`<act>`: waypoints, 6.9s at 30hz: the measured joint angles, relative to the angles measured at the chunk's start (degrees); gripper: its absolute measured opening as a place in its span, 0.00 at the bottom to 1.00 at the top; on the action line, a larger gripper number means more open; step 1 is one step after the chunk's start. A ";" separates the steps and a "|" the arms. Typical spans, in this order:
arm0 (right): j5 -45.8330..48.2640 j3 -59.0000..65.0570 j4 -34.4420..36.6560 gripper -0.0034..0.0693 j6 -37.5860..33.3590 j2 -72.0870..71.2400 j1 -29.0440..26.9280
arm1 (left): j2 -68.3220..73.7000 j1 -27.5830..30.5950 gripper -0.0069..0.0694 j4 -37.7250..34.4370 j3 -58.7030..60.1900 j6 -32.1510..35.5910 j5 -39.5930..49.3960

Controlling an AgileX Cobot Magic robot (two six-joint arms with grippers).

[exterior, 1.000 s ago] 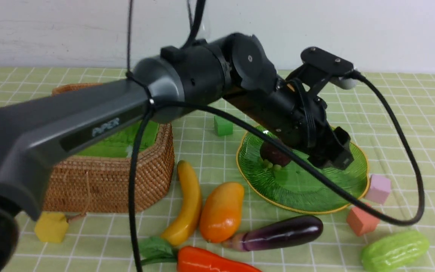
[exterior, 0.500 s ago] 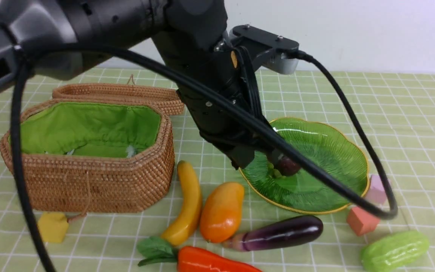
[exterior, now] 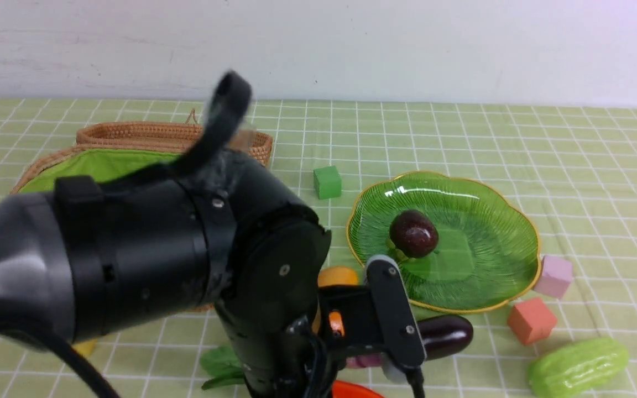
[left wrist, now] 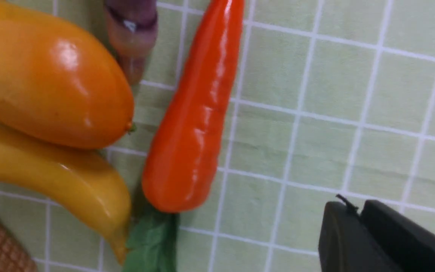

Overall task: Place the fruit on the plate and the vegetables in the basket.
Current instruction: Use the left arm to grab a carrot and put it into the left basket, then use the left arm to grab a banana and put it into the right plate

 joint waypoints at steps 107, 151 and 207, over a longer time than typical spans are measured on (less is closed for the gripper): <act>-1.12 0.00 23.57 0.06 -22.42 3.07 0.00 | -18.21 28.37 0.07 -19.64 -1.05 -10.07 -6.98; 0.74 0.00 4.95 0.08 -1.86 3.41 0.00 | 13.71 7.49 0.65 27.30 5.07 -56.42 -18.77; -7.54 0.00 7.08 0.09 -3.15 3.41 0.00 | -5.15 7.39 0.50 14.26 4.23 -44.59 -18.47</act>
